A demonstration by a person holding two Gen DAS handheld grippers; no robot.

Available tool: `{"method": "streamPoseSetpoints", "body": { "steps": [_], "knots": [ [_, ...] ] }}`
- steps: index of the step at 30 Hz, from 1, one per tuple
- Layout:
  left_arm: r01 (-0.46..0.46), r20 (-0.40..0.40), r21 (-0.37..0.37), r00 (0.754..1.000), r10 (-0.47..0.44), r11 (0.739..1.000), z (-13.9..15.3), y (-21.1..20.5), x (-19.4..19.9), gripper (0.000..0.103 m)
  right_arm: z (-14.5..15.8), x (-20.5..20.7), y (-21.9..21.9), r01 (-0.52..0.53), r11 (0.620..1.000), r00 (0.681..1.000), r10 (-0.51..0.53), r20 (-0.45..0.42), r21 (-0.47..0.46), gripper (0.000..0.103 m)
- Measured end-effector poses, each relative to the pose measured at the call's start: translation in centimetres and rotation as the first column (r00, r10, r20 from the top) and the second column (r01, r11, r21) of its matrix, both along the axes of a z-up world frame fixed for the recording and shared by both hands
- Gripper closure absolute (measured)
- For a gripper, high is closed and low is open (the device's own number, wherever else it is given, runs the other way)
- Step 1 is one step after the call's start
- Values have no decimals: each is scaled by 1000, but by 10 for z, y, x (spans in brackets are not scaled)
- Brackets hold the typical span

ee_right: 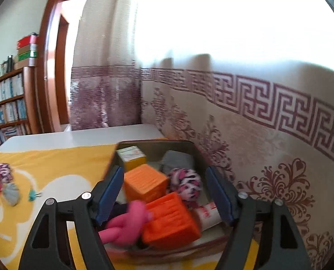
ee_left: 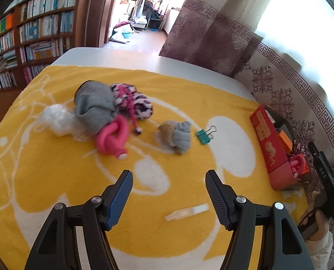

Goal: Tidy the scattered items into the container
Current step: 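Withdraw both grippers from the red tin back over the blanket, then grasp the clear plastic vial on the blanket with the right gripper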

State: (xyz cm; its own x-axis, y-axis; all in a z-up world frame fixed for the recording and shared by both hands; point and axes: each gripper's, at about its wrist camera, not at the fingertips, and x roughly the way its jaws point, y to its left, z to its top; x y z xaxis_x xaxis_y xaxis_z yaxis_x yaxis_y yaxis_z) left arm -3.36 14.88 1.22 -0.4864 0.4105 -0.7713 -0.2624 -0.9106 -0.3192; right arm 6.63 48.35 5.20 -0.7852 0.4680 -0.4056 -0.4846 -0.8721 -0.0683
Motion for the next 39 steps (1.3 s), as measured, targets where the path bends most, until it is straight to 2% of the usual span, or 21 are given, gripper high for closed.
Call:
{"method": "streamPoseSetpoints", "body": {
  "steps": [3,5,9,12,19,24,39],
  "knots": [
    [-7,6,5,1000,7,1000,-5,-8,1,34,5,10,-29,-92,993,996,92,-6,-71,21],
    [-15,8,8,1000,15,1000,-8,-12,-1,34,1,11,-51,-182,970,982,188,22,-164,20],
    [-23,1,16,1000,23,1000,-10,-22,-1,34,-27,2,-93,-303,897,925,358,125,-322,20],
    [-23,2,19,1000,23,1000,-14,-29,0,34,-46,-10,-120,-342,862,878,435,199,-375,20],
    [-39,17,41,999,39,998,-23,-50,-2,34,-53,-27,-157,-365,840,833,487,263,-401,20],
    [-52,24,53,998,51,997,-26,-65,0,34,-63,-36,-193,-387,841,799,510,319,-378,20],
    [-42,57,100,998,37,994,-31,-77,1,34,-80,-63,-225,-400,850,749,518,413,-342,20]
  ]
}}
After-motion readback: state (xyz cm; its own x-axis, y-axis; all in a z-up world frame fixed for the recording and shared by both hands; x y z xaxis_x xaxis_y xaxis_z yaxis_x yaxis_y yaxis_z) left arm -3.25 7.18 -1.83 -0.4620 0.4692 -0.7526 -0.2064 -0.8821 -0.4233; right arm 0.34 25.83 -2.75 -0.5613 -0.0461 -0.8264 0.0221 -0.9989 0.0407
